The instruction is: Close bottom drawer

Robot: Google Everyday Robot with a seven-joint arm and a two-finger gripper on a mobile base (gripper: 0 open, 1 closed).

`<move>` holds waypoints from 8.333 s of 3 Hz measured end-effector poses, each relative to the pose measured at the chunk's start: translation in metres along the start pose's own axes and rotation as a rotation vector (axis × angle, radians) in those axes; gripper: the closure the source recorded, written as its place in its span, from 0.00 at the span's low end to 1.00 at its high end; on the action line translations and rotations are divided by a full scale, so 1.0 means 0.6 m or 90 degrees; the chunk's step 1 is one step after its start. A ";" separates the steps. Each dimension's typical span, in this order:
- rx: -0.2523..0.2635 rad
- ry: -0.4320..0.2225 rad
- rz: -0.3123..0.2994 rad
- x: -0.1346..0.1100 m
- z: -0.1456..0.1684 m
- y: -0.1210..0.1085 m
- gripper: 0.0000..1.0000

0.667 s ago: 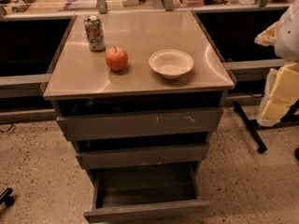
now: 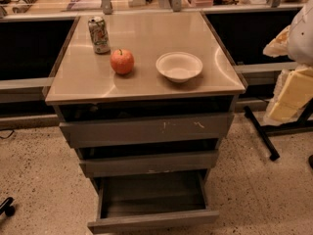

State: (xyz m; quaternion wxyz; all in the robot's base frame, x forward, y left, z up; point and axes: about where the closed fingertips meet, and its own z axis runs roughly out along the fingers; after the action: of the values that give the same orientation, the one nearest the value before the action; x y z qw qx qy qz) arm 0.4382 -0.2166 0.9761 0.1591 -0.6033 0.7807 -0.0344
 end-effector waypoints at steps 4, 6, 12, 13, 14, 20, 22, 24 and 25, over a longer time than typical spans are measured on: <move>-0.141 0.037 -0.053 0.026 0.471 0.065 1.00; -0.160 0.037 -0.067 0.049 0.525 0.096 1.00; -0.201 -0.225 0.014 0.218 0.941 0.208 1.00; -0.194 -0.261 -0.017 0.218 1.026 0.226 1.00; -0.194 -0.261 -0.017 0.218 1.026 0.226 1.00; -0.200 -0.285 -0.111 0.244 1.181 0.284 0.60; -0.218 -0.313 -0.113 0.236 1.239 0.293 0.46; -0.221 -0.325 -0.116 0.227 1.258 0.293 0.72; -0.221 -0.325 -0.116 0.227 1.258 0.293 0.96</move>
Offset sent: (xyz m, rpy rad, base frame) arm 0.0583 0.0253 -0.2043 0.0777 0.0020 0.0820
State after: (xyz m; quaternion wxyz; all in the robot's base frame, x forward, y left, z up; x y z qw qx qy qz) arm 0.4633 -0.1946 0.1902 0.2410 -0.6782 0.6523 0.2376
